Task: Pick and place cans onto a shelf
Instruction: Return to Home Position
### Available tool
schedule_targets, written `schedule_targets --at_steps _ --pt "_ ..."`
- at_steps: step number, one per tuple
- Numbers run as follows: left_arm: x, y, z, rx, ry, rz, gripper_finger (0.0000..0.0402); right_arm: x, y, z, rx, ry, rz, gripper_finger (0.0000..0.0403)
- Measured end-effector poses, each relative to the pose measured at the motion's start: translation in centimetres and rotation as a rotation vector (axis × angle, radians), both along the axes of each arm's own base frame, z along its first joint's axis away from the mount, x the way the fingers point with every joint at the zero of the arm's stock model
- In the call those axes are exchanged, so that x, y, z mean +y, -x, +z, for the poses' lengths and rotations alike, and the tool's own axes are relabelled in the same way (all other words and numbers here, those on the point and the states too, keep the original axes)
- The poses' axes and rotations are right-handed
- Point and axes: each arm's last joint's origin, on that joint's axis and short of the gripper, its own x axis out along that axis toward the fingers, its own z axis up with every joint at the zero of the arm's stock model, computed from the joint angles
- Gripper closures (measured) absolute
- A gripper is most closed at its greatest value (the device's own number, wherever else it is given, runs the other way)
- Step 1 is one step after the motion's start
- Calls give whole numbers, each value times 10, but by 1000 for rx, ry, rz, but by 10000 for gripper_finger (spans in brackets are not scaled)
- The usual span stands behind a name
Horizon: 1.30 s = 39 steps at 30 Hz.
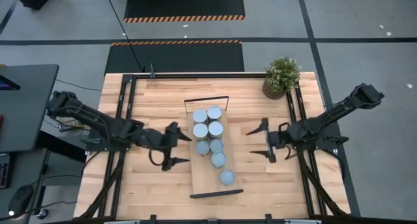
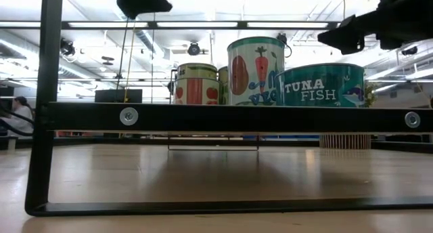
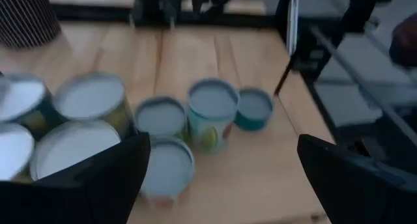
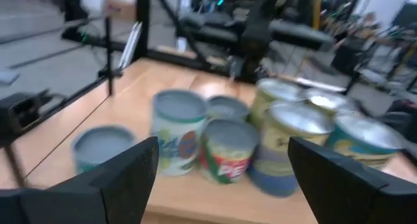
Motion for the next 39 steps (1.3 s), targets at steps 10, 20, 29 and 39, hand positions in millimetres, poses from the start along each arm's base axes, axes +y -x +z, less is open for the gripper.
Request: schedule_targets --at_steps 10,20,29,39 --pt "23 40 -21 -157 -70 -21 8 -27 15 11 -141 -55 -69 54" --pt "46 75 -44 -333 -106 -7 8 -52 27 25 -247 -69 -147 54" --pt "65 105 -89 -465 -137 52 8 -74 37 33 -323 -65 -265 54" --pt "76 114 -105 -525 -155 111 8 -89 46 6 -380 -147 -352 54"
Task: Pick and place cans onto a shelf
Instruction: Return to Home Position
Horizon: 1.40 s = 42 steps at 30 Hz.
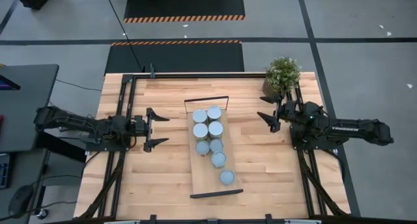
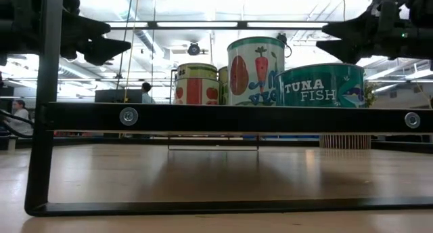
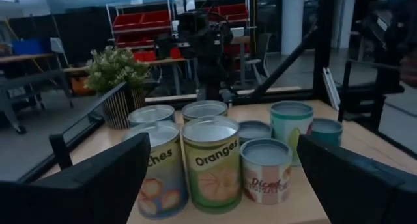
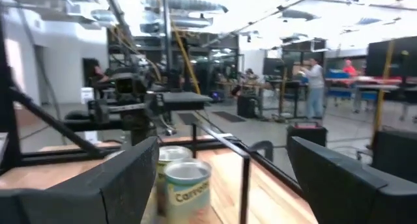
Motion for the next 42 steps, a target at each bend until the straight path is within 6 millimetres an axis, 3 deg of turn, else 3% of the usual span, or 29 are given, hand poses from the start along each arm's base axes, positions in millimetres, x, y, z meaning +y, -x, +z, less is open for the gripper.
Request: schedule_targets --at_steps 11,19,23,33,42 --pt "2 3 4 -41 -41 -69 8 -1 18 12 -118 54 50 54" --pt "2 16 7 -70 -30 -110 8 0 29 18 -226 -22 12 54" --pt "1 24 16 -175 -27 -186 8 -1 29 18 -239 -68 16 54" --pt "1 27 19 -191 254 -235 8 -1 29 18 -239 -69 17 54" --pt "1 27 19 -189 251 -233 8 -1 29 18 -238 -69 16 54"
